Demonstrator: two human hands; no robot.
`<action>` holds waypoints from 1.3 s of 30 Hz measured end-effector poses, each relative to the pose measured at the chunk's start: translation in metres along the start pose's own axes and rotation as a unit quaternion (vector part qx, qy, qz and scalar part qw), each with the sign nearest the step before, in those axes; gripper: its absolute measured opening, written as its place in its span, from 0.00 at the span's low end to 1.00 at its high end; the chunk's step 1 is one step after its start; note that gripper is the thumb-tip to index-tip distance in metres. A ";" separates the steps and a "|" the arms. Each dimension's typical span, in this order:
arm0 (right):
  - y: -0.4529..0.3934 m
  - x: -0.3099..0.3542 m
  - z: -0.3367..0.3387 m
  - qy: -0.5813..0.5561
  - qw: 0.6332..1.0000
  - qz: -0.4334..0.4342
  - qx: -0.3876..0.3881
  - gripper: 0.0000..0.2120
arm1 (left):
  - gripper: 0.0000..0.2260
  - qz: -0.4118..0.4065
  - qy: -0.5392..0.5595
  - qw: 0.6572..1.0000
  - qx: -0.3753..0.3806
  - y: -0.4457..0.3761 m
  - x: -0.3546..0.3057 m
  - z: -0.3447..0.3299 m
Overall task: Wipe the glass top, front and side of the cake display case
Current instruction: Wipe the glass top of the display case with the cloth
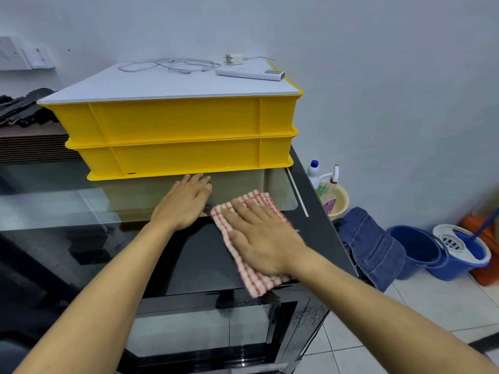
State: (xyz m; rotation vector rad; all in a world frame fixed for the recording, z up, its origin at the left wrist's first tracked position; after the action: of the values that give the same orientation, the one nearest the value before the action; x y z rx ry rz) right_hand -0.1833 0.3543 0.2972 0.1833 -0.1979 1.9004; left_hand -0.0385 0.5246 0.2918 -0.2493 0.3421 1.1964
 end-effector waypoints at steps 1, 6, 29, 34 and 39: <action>0.004 -0.016 0.004 0.013 1.000 -0.007 -0.002 0.27 | 0.25 0.006 0.004 1.000 -0.012 0.001 0.001 0.000; -0.027 -0.106 0.027 -0.003 0.977 -0.213 -0.030 0.29 | 0.28 0.063 -0.019 0.997 -0.038 0.004 0.005 0.002; -0.056 -0.005 -0.002 0.003 1.000 -0.023 0.016 0.29 | 0.27 0.073 -0.035 0.997 -0.019 -0.005 0.005 0.002; -0.040 -0.099 0.025 0.025 0.988 -0.150 -0.036 0.28 | 0.26 0.062 -0.045 0.997 -0.004 -0.004 0.007 0.001; -0.052 -0.073 0.012 -0.017 0.974 -0.222 -0.037 0.31 | 0.26 0.061 -0.043 0.997 -0.004 -0.009 0.007 -0.001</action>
State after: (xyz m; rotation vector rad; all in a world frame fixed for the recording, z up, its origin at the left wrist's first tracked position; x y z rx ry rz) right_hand -0.1097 0.3019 0.2951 0.1923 -0.2302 1.4427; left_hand -0.0283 0.5271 0.2888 -0.1843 0.2807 1.3244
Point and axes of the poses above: each hand's wrist, its own y-axis away from the middle knuckle, its own z-axis out of the back of the hand, x = y × z, the point moved 3 cm from there along -y, towards the middle knuckle, and after that the axes turned 5 degrees about z, right-handed, at the moved point
